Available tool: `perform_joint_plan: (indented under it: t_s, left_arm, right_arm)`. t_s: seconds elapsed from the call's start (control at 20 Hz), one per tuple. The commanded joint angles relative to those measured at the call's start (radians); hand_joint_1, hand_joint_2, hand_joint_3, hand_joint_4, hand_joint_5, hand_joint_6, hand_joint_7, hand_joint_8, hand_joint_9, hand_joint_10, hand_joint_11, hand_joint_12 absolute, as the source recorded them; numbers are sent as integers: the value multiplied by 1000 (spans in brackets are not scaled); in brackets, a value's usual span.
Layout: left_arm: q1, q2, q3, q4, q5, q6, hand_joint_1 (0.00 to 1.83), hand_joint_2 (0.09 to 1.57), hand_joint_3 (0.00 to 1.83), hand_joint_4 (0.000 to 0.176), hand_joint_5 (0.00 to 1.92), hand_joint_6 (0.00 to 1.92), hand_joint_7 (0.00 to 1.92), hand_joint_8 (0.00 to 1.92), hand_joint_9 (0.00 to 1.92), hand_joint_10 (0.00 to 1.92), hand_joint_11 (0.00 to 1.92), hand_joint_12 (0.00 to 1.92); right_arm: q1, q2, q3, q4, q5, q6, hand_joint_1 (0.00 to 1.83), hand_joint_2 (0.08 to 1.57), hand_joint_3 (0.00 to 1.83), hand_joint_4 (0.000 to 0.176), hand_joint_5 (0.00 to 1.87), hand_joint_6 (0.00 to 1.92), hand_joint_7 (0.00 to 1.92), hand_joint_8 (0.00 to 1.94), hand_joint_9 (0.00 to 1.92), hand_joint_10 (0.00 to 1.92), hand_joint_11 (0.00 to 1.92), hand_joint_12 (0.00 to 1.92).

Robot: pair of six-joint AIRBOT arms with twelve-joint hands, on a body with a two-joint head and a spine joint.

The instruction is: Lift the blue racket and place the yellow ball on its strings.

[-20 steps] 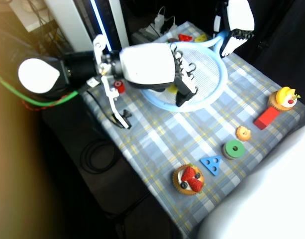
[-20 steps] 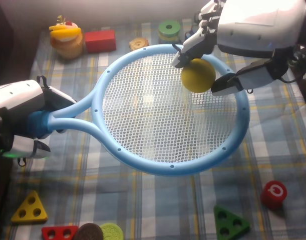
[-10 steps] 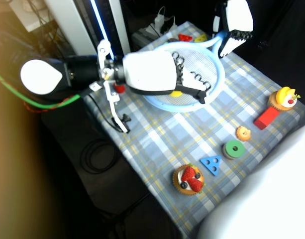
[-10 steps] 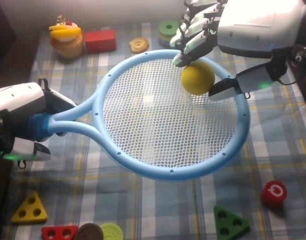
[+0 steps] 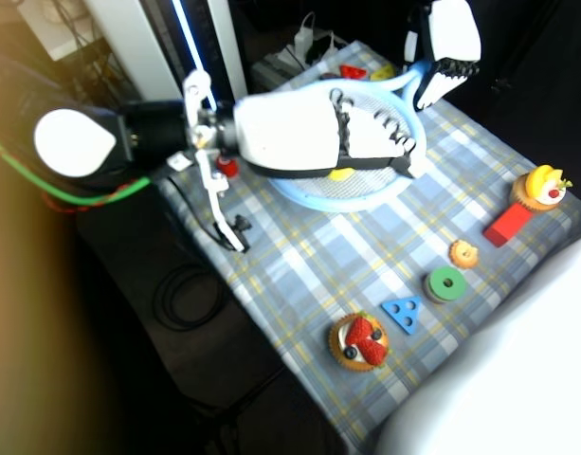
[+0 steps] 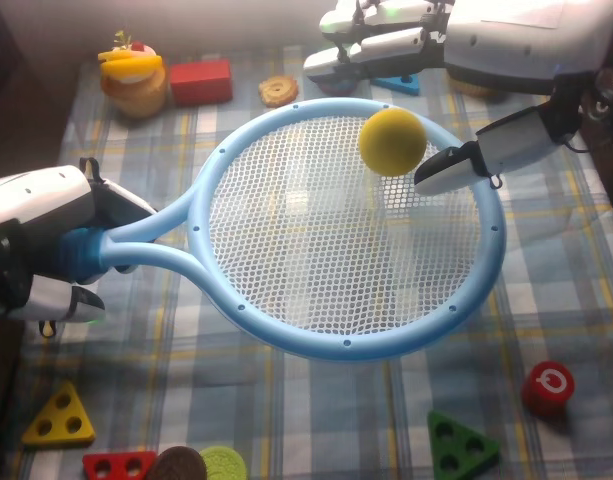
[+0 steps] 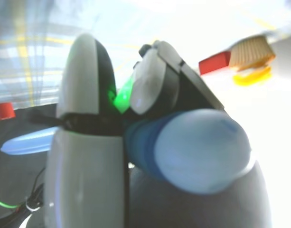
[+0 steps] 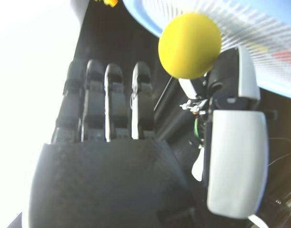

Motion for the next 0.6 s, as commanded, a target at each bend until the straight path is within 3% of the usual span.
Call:
perform_joint_plan:
  t_s: [0.0,0.1,0.15,0.25,0.3,0.35,0.4,0.45,0.55]
  left_arm:
    - [-13,-1,8,-3,-104,-10,1725,1099,0,176,844,1921,1086,1921,1356,1921,1484,1921]
    - [-13,-1,10,-8,-104,-10,1723,1095,0,176,819,1921,1070,1921,1340,1921,1484,1921]
    - [-13,-1,11,-10,-105,-10,1723,1095,0,176,819,1921,1070,1921,1340,1921,1484,1921]
    - [-13,-1,15,-16,-105,-10,1724,1108,4,176,807,1921,1060,1921,1342,1921,1483,1921]
    - [-13,-1,17,-19,-104,-10,1724,1108,4,176,807,1921,1060,1921,1342,1921,1483,1921]
    - [-13,-3,21,-25,-102,-10,1720,1116,7,176,808,1921,1060,1921,1343,1921,1481,1921]
    - [-13,-5,27,-29,-96,-10,1742,1104,0,176,799,1921,1051,1921,1337,1921,1476,1921]
    - [-13,-8,33,-33,-89,-10,1736,1103,0,176,785,1921,1042,1921,1315,1921,1463,1921]
    - [-13,-12,41,-39,-81,-10,1697,1097,0,176,777,1921,1031,1921,1291,1921,1445,1921]
  right_arm:
    - [18,7,-5,65,111,0,623,941,0,119,163,2,153,1,128,0,0,335]
    - [18,30,-12,100,139,0,587,947,0,111,164,1,137,1,118,3,0,517]
    - [18,41,-16,116,152,-1,587,947,0,111,164,1,137,1,118,3,0,517]
    - [18,81,-38,192,195,-49,563,953,0,53,179,4,162,13,143,23,5,432]
    - [18,95,-49,213,205,-75,563,953,0,53,179,4,162,13,143,23,5,432]
    - [18,117,-68,240,218,-112,574,961,1,63,108,7,115,12,90,17,0,254]
    - [18,133,-81,259,228,-135,612,970,3,83,65,1,54,2,27,4,0,66]
    - [18,147,-90,273,240,-149,589,990,7,70,58,0,39,0,9,1,0,19]
    - [18,165,-97,295,259,-159,527,986,0,106,44,0,50,0,74,0,128,94]
